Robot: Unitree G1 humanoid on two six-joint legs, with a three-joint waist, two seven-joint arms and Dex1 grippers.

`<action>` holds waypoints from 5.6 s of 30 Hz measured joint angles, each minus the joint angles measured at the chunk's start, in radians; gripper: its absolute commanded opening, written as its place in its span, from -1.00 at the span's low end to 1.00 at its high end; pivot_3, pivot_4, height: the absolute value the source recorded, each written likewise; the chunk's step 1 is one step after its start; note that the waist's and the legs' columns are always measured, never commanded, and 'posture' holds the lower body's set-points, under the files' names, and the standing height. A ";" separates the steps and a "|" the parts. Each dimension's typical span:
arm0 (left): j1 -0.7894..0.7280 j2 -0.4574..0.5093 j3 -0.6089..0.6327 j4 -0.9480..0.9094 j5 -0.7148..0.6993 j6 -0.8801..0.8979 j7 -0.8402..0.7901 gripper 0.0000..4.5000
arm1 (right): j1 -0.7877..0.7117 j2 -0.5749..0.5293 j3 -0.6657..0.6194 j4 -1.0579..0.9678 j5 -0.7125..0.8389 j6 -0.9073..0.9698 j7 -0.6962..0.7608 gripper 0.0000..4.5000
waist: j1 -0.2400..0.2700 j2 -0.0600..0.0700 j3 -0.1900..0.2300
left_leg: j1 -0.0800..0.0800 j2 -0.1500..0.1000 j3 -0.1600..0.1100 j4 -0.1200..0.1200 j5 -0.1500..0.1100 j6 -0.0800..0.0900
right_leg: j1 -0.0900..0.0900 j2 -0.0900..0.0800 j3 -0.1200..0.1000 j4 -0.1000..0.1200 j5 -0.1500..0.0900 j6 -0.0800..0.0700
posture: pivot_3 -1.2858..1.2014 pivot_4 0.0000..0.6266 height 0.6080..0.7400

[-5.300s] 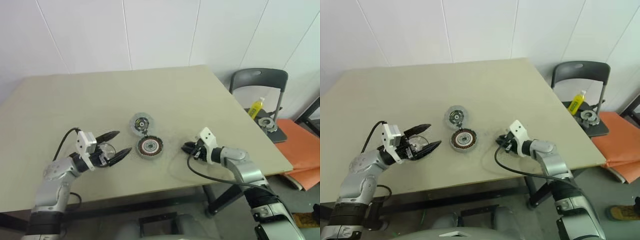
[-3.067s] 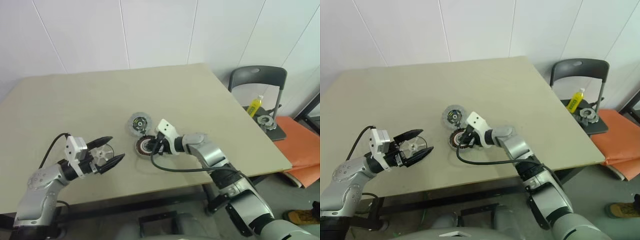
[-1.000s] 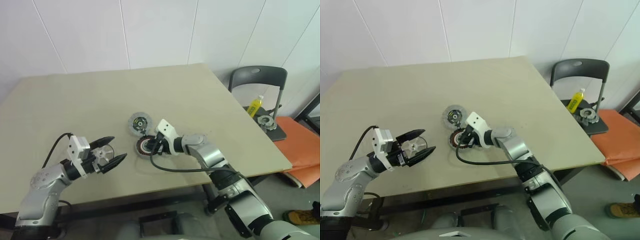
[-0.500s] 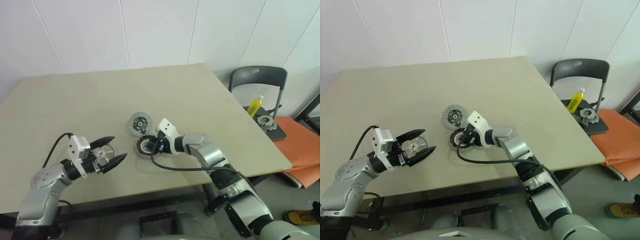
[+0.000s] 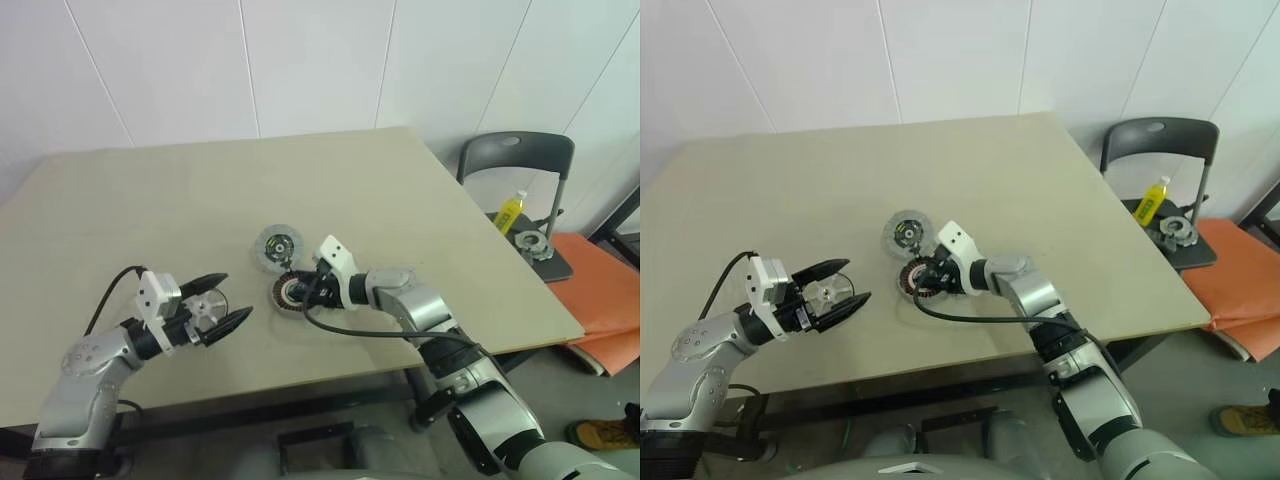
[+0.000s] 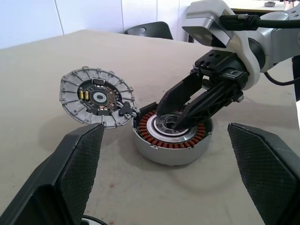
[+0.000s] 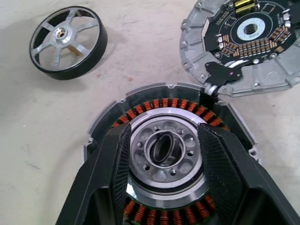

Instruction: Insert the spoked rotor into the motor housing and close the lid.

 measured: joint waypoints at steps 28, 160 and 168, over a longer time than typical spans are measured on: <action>-0.020 -0.004 -0.009 0.050 0.010 -0.024 -0.010 1.00 | 0.012 -0.006 0.025 -0.002 -0.058 -0.096 -0.016 -0.99 | 0.000 0.000 0.000 | 0.001 0.000 0.000 0.000 0.000 0.000 | 0.000 0.000 0.000 0.000 0.000 0.000 | 0.03 -1.00 1.00; 0.242 -0.203 0.350 -0.096 -0.942 0.618 0.809 1.00 | -0.025 -0.051 -0.012 -0.050 -0.001 -0.285 0.233 -0.99 | -0.026 -0.002 -0.005 | 0.001 0.005 0.007 -0.001 -0.004 -0.007 | -0.006 -0.003 -0.006 -0.006 0.002 -0.004 | 0.03 -1.00 1.00; 0.100 -0.130 0.297 0.020 -0.871 0.681 0.797 0.61 | -0.006 -0.048 -0.015 -0.054 0.000 -0.282 0.204 -1.00 | -0.030 -0.002 -0.005 | 0.001 0.005 0.009 -0.001 -0.004 -0.006 | -0.005 0.000 -0.005 -0.004 0.003 -0.004 | 0.03 -1.00 1.00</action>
